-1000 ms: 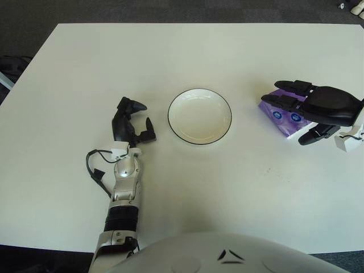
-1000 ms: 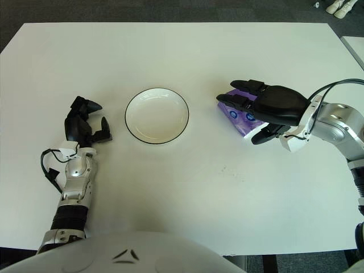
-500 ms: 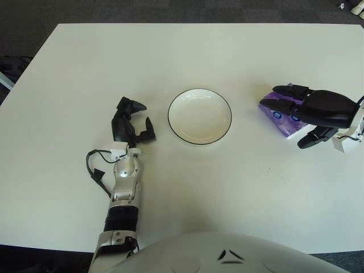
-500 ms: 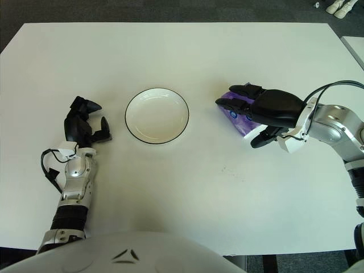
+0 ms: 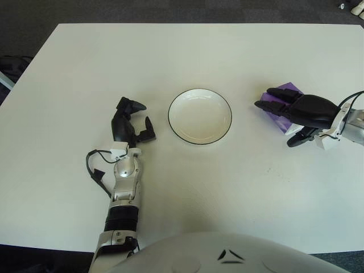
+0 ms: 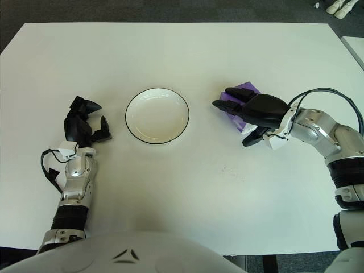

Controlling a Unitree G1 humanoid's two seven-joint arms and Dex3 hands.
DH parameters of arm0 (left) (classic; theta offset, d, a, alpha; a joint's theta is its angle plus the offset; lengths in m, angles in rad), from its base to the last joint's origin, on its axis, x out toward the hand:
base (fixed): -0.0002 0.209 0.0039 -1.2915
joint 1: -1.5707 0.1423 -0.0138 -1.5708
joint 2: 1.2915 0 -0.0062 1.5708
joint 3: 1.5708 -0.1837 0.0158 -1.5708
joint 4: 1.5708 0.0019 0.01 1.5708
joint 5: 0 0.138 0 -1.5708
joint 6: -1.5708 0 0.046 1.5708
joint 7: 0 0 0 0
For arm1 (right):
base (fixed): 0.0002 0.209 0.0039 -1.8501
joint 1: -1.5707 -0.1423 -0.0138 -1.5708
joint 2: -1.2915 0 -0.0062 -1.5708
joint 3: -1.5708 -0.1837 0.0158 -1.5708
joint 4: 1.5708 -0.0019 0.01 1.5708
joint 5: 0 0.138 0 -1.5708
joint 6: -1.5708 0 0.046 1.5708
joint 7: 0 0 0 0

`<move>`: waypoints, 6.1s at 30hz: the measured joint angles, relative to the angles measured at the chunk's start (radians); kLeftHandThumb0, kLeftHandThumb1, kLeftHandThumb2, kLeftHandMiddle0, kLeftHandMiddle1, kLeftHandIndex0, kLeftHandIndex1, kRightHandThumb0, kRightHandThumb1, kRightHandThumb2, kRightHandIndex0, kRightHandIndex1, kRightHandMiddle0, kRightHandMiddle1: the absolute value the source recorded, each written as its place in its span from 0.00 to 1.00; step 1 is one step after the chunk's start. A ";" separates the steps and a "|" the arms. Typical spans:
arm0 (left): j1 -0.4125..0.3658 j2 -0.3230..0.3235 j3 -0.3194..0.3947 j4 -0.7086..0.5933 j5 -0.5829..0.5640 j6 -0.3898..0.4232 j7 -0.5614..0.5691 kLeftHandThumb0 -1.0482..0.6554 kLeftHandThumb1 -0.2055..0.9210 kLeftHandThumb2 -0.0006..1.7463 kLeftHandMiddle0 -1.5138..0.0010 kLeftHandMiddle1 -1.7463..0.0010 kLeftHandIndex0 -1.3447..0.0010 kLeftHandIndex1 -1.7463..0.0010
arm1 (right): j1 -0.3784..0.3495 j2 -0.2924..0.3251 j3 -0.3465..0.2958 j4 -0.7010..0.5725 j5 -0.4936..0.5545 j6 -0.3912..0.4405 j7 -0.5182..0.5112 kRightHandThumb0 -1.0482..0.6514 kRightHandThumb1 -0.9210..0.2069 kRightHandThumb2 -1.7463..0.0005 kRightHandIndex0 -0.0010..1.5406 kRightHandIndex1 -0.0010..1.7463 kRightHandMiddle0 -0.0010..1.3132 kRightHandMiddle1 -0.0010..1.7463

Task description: Put the tissue paper into the plate.

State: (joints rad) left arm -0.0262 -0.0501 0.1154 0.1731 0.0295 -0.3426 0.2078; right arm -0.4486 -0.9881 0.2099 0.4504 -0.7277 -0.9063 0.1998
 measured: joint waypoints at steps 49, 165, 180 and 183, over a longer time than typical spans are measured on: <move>0.024 0.003 0.001 -0.024 0.011 0.016 0.007 0.61 0.23 0.93 0.51 0.00 0.53 0.00 | -0.093 0.155 0.063 0.277 0.287 0.057 -0.129 0.21 0.61 0.38 0.30 0.99 0.27 0.99; -0.004 0.000 0.012 -0.001 -0.012 -0.006 0.026 0.61 0.29 0.89 0.55 0.00 0.56 0.00 | 0.086 0.782 -0.277 -0.439 0.878 0.562 0.242 0.61 0.89 0.00 0.59 0.97 0.53 1.00; -0.010 -0.006 0.012 0.008 -0.010 -0.001 0.027 0.61 0.34 0.85 0.57 0.01 0.59 0.00 | -0.079 0.740 -0.226 -0.335 0.796 0.315 0.239 0.61 0.89 0.00 0.59 0.97 0.53 1.00; -0.010 -0.008 0.013 0.008 -0.008 -0.001 0.031 0.61 0.34 0.85 0.57 0.00 0.60 0.00 | -0.079 0.722 -0.221 -0.332 0.786 0.315 0.241 0.61 0.90 0.00 0.61 0.94 0.54 1.00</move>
State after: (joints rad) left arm -0.0357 -0.0583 0.1281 0.1808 0.0219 -0.3435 0.2388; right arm -0.5278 -0.2657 -0.0114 0.1183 0.0586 -0.5912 0.4409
